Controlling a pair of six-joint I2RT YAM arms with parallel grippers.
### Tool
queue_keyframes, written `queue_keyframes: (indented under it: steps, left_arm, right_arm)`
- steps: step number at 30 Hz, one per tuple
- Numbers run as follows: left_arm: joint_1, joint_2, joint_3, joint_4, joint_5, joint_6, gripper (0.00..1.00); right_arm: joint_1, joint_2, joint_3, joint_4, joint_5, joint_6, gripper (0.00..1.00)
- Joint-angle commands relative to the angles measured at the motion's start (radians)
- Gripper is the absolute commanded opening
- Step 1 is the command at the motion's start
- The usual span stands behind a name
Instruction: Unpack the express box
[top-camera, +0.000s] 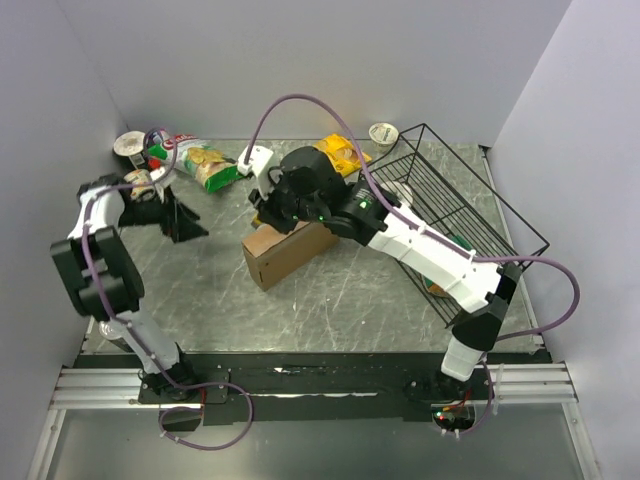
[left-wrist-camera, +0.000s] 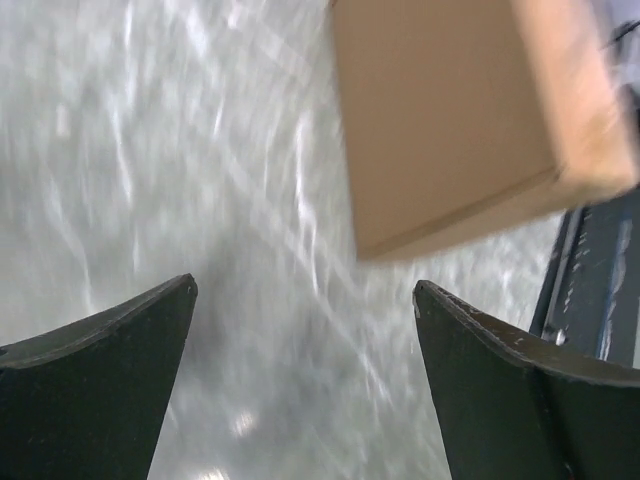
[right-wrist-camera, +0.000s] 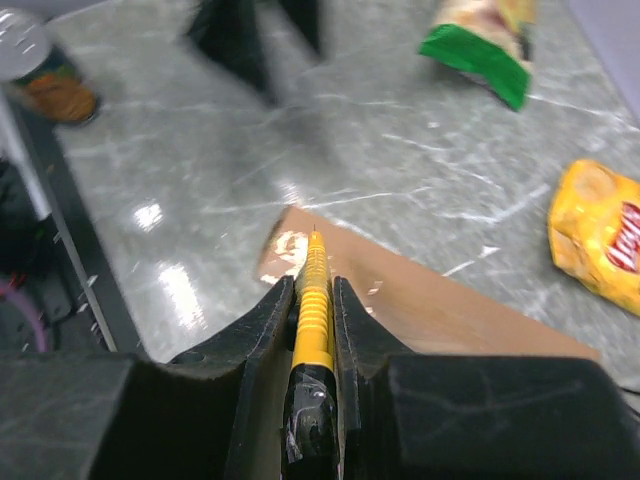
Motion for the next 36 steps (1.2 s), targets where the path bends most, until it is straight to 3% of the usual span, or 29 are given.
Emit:
queue_keyframes:
  steps: [1, 6, 11, 27, 29, 30, 32, 33, 34, 35, 36]
  left_arm:
    - [-0.155, 0.082, 0.208, -0.247, 0.247, 0.147, 0.95]
    - [-0.298, 0.186, 0.319, -0.247, 0.340, 0.084, 0.93]
    - [-0.410, 0.221, 0.343, -0.247, 0.331, 0.084, 0.94]
    - [-0.449, 0.297, 0.324, -0.230, 0.262, -0.015, 0.96]
    - [-0.450, 0.274, 0.298, -0.137, 0.236, -0.075, 0.96]
    - [-0.450, 0.260, 0.255, -0.071, 0.222, -0.189, 0.96]
    - [-0.456, 0.193, 0.190, 0.189, 0.149, -0.338, 0.96]
    - [-0.459, 0.157, 0.103, 0.301, 0.119, -0.518, 0.96]
    - [-0.464, 0.119, 0.051, 0.416, 0.081, -0.611, 0.96]
    - [-0.466, 0.043, -0.003, 0.665, 0.024, -0.702, 0.96]
    - [-0.464, 0.013, -0.088, 0.754, 0.009, -0.836, 0.96]
  right_arm:
    - [0.033, -0.046, 0.037, 0.021, -0.078, -0.052, 0.00]
    - [0.076, 0.026, 0.136, -0.101, -0.054, -0.041, 0.00]
    - [0.101, 0.057, 0.156, -0.126, 0.048, -0.012, 0.00]
    - [0.138, 0.157, 0.192, -0.115, 0.141, -0.024, 0.00]
    - [0.139, 0.164, 0.190, -0.114, 0.157, -0.015, 0.00]
    - [0.141, 0.168, 0.188, -0.111, 0.170, -0.012, 0.00]
    - [0.139, 0.174, 0.191, -0.106, 0.177, -0.012, 0.00]
    - [0.139, 0.177, 0.193, -0.103, 0.196, -0.007, 0.00]
    - [0.139, 0.178, 0.193, -0.102, 0.203, 0.000, 0.00]
    - [0.139, 0.184, 0.193, -0.099, 0.209, 0.005, 0.00]
    - [0.138, 0.188, 0.198, -0.097, 0.213, 0.010, 0.00]
